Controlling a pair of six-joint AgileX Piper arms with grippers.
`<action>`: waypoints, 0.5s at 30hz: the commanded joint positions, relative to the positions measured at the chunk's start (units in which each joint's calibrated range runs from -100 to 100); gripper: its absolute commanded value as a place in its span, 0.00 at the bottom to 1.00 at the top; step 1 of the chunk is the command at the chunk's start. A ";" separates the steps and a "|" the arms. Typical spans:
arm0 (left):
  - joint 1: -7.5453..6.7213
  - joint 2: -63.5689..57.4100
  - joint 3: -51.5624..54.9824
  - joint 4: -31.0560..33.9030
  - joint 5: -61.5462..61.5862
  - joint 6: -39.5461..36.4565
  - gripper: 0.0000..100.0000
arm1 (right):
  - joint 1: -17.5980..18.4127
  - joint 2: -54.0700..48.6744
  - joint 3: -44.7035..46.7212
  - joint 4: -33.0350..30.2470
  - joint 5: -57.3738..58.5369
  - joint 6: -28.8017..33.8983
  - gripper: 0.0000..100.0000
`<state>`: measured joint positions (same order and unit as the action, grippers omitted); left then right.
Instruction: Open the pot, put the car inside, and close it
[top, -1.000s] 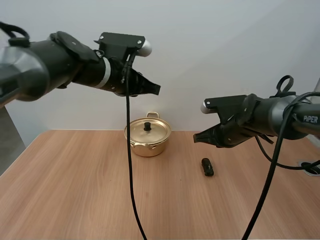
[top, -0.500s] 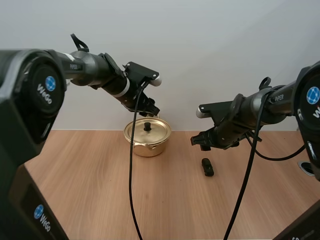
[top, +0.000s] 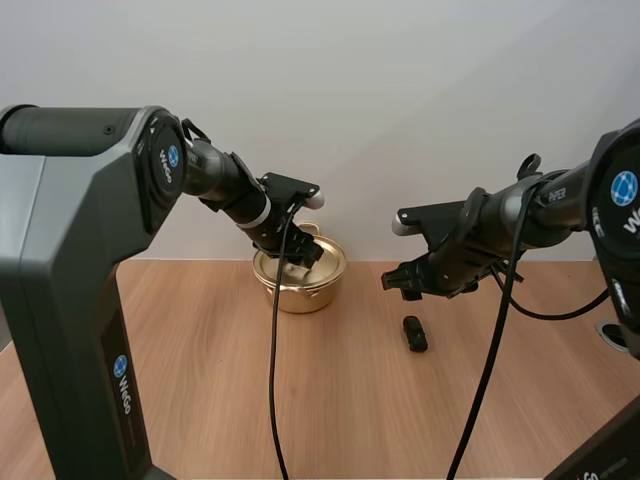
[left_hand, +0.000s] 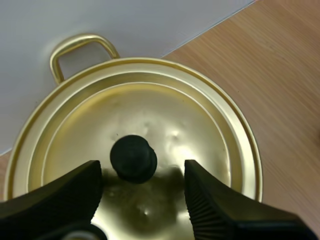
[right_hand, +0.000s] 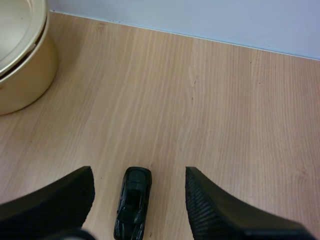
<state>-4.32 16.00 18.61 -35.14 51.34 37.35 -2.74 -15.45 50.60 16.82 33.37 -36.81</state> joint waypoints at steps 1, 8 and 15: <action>0.02 -0.01 -0.39 -1.09 -1.80 0.62 0.81 | 0.00 -0.01 -0.08 0.00 -0.05 -0.06 0.88; 0.02 0.37 -1.73 -1.09 -3.89 1.50 0.81 | 0.00 -0.01 -0.08 0.00 0.37 -0.06 0.88; 0.02 0.60 -1.73 -1.22 -5.18 2.44 0.79 | 0.00 -0.01 -0.08 0.44 0.38 -0.06 0.88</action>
<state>-4.32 16.51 16.93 -36.26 46.18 39.79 -2.74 -15.45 50.60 17.23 33.73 -36.81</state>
